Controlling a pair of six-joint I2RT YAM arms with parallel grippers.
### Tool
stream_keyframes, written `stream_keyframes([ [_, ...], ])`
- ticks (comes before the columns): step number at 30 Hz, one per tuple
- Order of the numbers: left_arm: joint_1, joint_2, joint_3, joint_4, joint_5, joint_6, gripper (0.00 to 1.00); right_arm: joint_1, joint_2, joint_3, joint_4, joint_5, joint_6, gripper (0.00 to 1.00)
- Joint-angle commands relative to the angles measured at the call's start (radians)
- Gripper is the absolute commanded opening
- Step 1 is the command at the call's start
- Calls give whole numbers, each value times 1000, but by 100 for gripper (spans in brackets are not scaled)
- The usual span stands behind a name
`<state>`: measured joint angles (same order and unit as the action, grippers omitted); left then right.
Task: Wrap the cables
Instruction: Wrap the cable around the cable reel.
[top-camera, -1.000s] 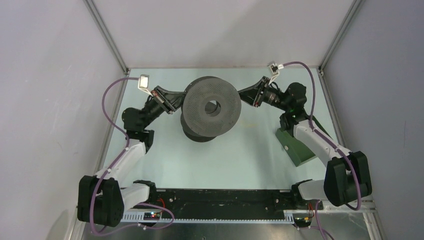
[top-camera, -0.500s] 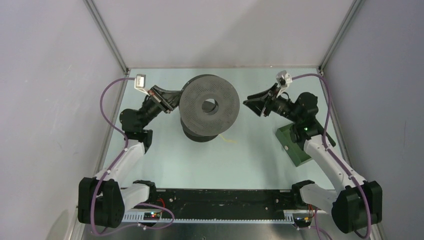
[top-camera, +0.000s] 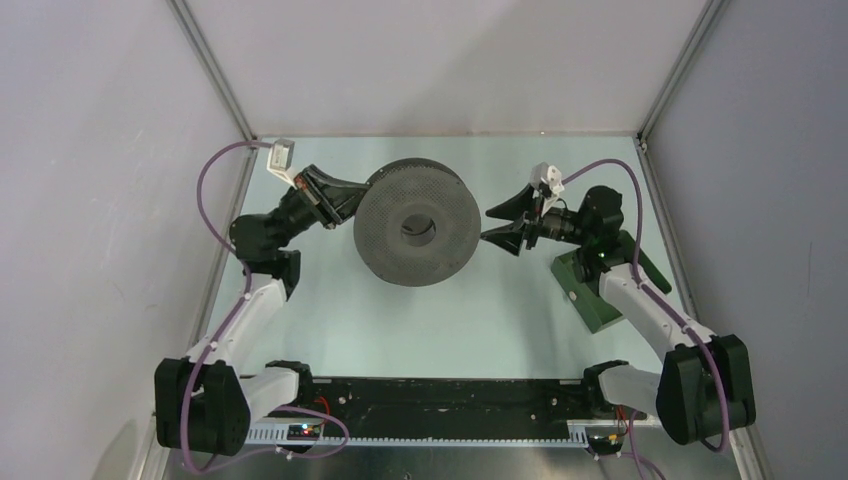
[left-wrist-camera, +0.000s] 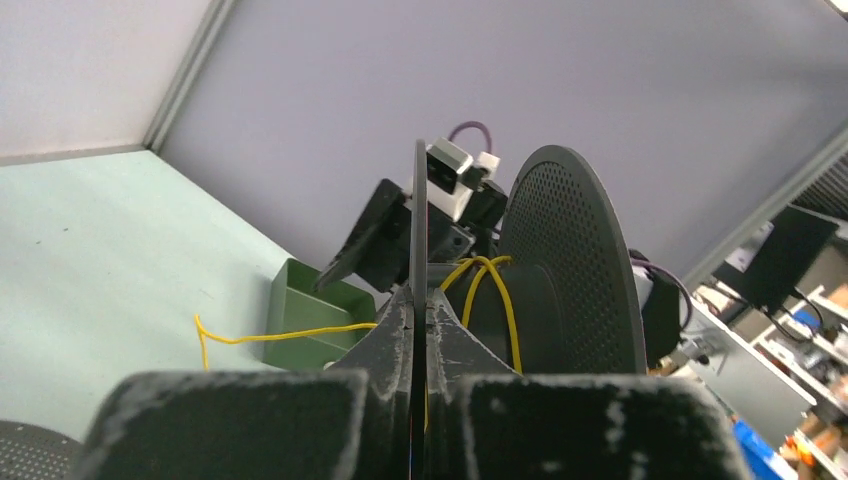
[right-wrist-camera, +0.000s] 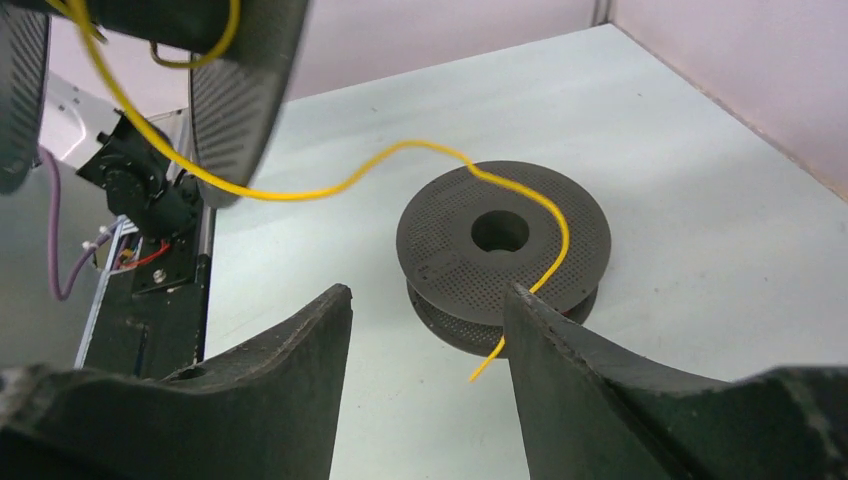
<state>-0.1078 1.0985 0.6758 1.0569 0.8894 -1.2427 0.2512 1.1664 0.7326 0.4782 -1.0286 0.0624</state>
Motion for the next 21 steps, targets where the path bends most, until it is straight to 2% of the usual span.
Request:
stream_keyframes([
  [1,10,-20,96,110,67,-68,0,-1,34,4,155,-121,-10,62],
  [10,9,-12,127,117,72,-95,0,28,167,4,306,-152,82,64],
  [16,9,-19,113,122,60,-93,0,80,268,3,448,-146,301,64],
  [21,9,-24,107,126,54,-94,0,125,359,3,549,-103,368,65],
])
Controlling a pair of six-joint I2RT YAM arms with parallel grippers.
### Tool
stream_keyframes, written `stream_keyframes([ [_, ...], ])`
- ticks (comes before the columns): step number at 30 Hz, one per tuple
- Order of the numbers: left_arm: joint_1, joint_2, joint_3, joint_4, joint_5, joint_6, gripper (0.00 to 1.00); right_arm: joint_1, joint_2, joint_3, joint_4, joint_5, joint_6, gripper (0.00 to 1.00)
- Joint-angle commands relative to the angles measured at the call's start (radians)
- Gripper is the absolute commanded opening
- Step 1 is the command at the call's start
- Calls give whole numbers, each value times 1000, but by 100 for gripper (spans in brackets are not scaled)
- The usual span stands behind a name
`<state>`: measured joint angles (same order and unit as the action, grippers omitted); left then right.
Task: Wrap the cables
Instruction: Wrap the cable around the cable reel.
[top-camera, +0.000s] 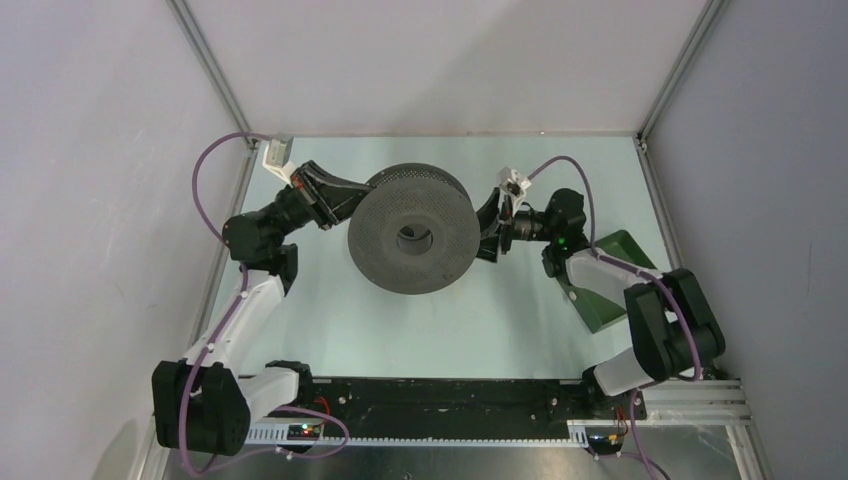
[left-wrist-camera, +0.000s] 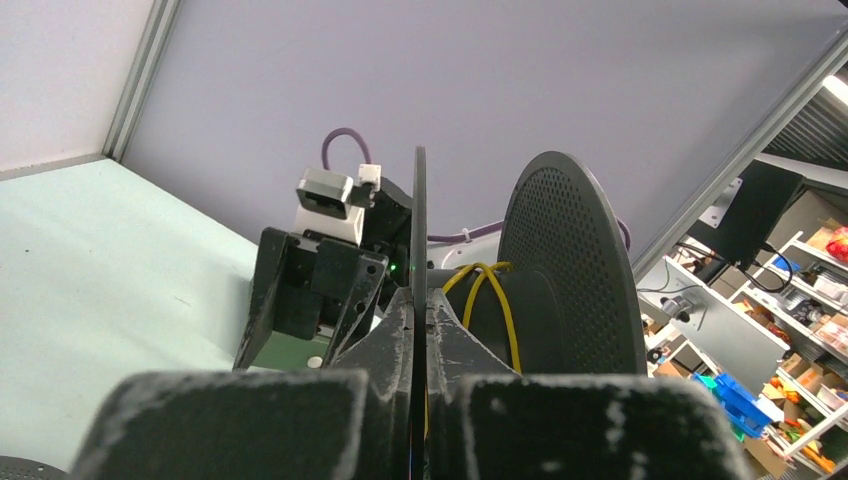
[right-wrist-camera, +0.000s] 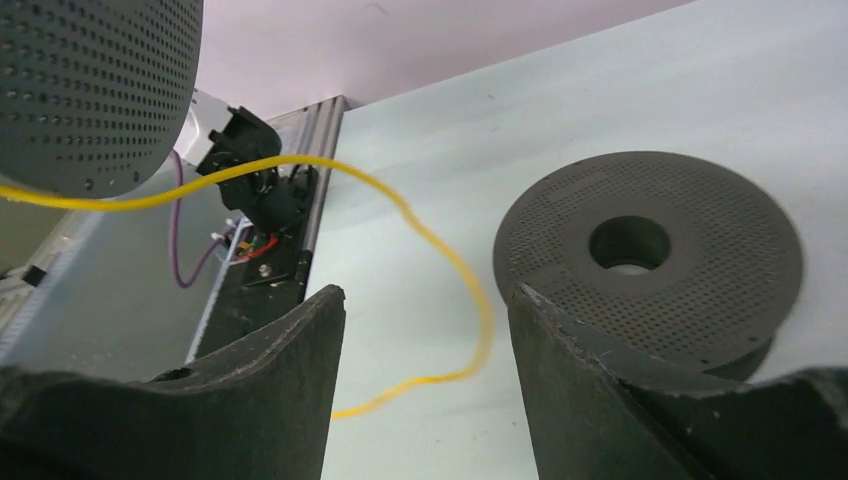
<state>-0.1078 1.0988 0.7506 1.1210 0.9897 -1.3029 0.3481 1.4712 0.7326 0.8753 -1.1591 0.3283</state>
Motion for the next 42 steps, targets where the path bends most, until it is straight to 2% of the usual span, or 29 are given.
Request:
stream_keyframes([
  [1,9,-26,31,62,-47,-34,0,27,84,3,194,46,129,65],
  [10,9,-31,22,66,-54,-39,0,-3,263,3,550,77,384,61],
  [20,9,-14,25,71,-57,-32,0,5,268,-22,558,6,457,59],
  [28,9,-9,26,74,-69,-37,0,41,307,-50,581,18,457,59],
  [30,10,-11,30,75,-67,-37,0,40,299,-51,586,21,455,51],
  [33,13,-13,29,76,-76,-37,0,32,262,-77,584,42,451,29],
  [36,31,-25,2,75,-155,-35,0,23,212,-136,551,88,425,18],
  [38,41,-38,-35,72,-229,-31,0,31,155,-160,456,131,360,11],
  [39,44,-45,-59,63,-256,-23,0,50,99,-165,352,150,324,6],
  [40,44,-50,-72,58,-308,-21,0,66,63,-170,290,200,233,4],
  [41,44,-61,-100,50,-337,-15,0,107,-18,-170,144,234,182,1],
  [42,44,-68,-125,45,-388,-9,0,132,-102,-164,64,334,66,0],
])
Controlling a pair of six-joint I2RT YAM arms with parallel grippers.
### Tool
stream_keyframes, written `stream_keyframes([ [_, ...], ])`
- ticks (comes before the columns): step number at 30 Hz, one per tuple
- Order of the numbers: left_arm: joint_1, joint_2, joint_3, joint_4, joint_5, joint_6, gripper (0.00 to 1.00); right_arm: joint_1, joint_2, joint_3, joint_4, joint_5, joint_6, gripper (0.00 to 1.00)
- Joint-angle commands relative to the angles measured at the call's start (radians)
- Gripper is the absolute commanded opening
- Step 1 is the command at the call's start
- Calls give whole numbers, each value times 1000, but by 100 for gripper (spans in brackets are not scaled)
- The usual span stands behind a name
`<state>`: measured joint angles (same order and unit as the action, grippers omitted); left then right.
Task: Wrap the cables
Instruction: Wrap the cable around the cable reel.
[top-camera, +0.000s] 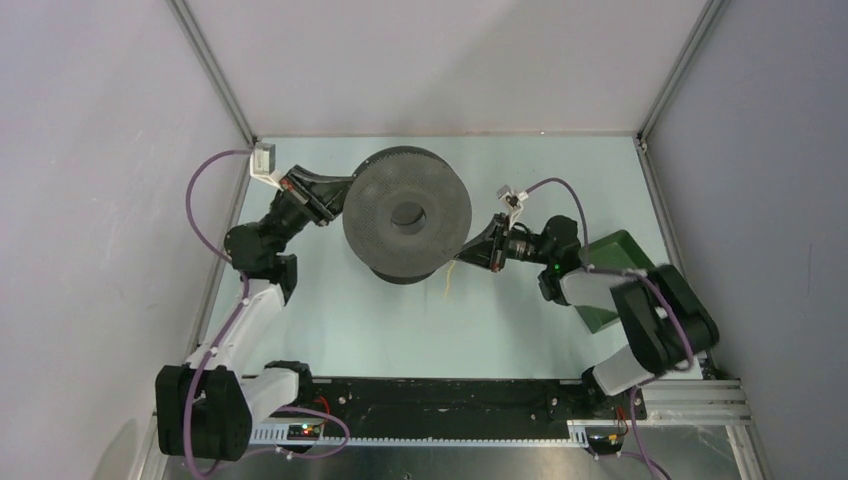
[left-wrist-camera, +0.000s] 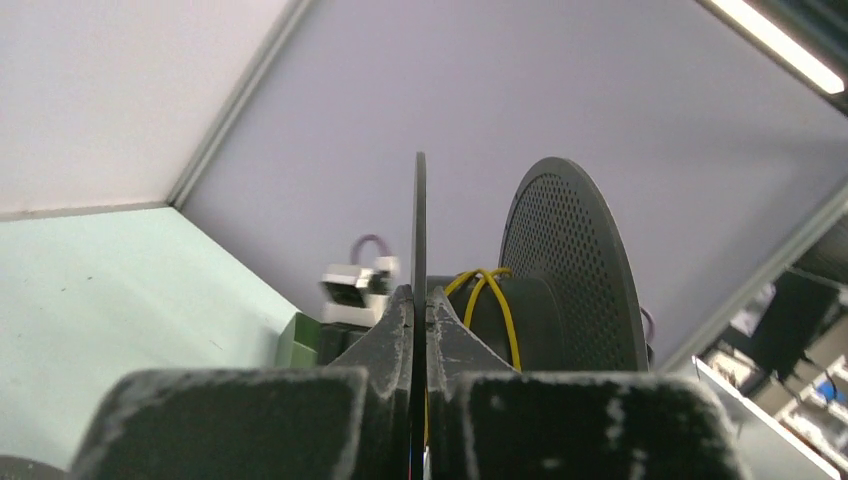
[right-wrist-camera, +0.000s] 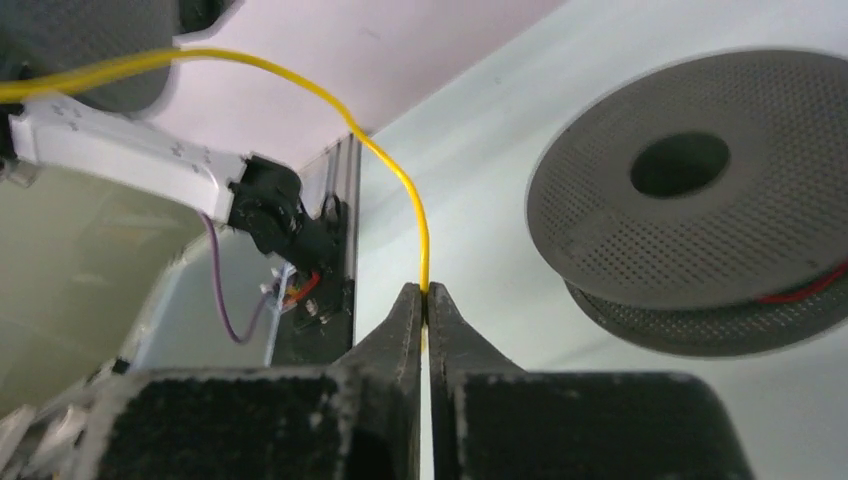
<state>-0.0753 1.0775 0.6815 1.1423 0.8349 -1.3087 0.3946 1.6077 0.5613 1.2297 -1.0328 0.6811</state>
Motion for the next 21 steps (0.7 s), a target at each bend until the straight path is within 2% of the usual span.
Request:
stream_keyframes([
  [1,12,-62,-66,-9,-254,20,0,146,-283,15,-462,268,-344,0],
  [2,11,-71,-81,-34,-295,34,0,177,-358,35,-608,374,-453,0],
  [4,8,-103,-96,-132,-349,85,0,265,-440,69,-753,517,-568,0],
  [9,-18,-207,-92,-403,-496,238,0,441,-528,163,-980,766,-711,0],
  [12,-25,-255,-89,-468,-544,279,0,497,-517,255,-1131,884,-738,0],
  [15,-25,-279,-88,-520,-574,310,0,553,-502,314,-1210,1001,-742,0],
  [21,-26,-286,-73,-535,-538,304,0,543,-492,310,-1337,1113,-686,0],
])
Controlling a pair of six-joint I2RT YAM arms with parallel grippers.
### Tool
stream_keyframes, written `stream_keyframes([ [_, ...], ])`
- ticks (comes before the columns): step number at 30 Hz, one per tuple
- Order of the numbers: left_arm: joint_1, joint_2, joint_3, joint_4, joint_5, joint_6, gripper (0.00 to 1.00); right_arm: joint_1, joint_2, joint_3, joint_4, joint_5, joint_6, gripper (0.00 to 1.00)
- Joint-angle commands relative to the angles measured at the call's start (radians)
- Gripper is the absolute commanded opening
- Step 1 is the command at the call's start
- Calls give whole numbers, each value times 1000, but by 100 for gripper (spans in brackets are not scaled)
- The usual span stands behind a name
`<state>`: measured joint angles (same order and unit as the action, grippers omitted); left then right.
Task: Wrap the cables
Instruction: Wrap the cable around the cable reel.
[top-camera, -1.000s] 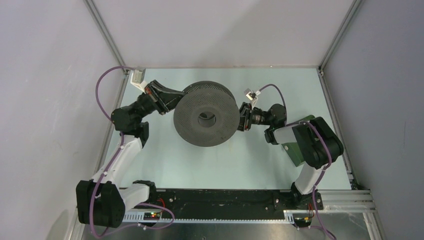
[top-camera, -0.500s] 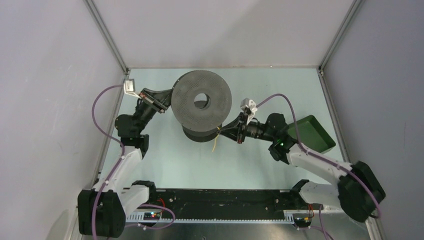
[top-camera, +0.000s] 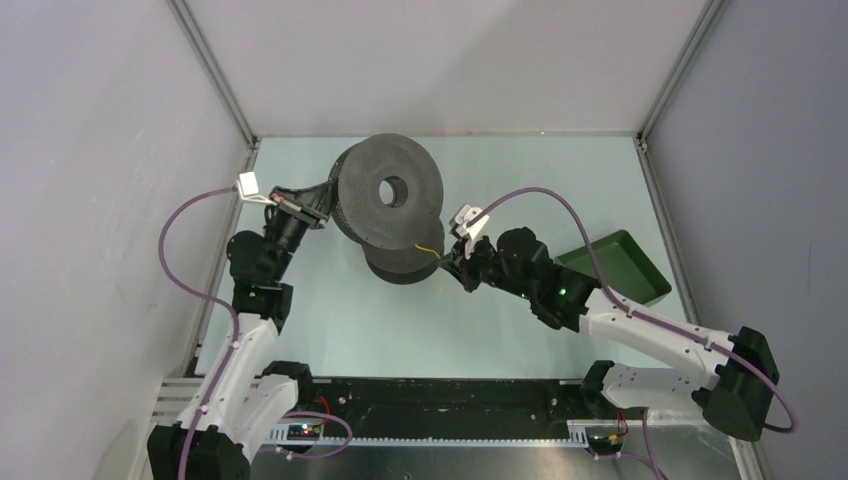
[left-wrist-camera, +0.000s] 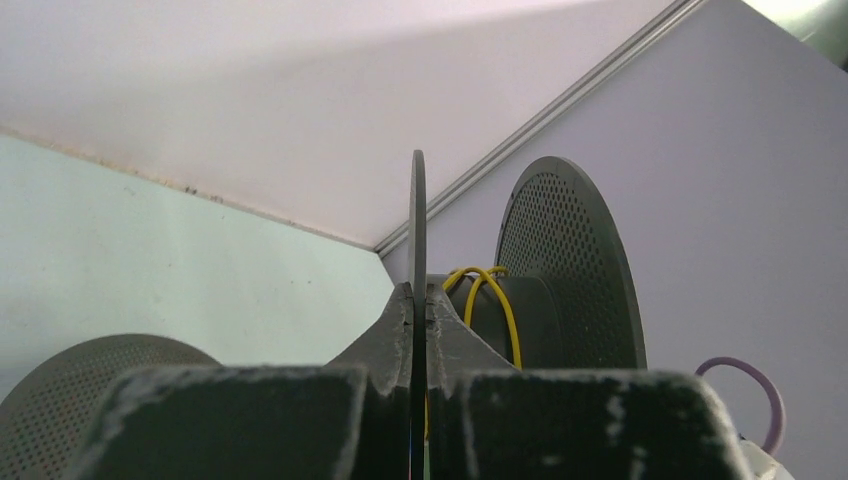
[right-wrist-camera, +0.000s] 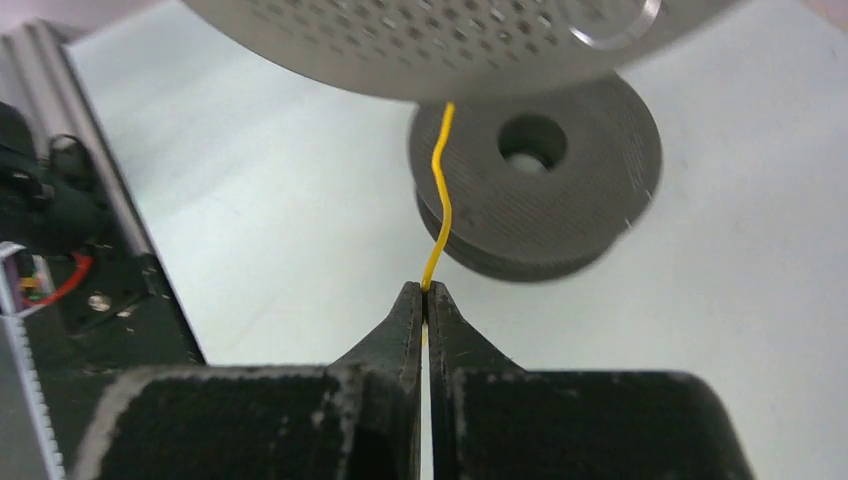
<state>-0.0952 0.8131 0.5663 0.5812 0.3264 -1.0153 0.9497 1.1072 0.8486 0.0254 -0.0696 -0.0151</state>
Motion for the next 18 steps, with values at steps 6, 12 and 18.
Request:
stream_keyframes([
  [6,1,-21,42,26,-18,-11,0,-53,-39,5,-170,233,40,0],
  [12,6,6,40,24,-49,-27,0,30,-45,21,-196,298,4,0],
  [18,5,22,77,-46,-69,81,0,164,-31,89,-237,307,-114,0],
])
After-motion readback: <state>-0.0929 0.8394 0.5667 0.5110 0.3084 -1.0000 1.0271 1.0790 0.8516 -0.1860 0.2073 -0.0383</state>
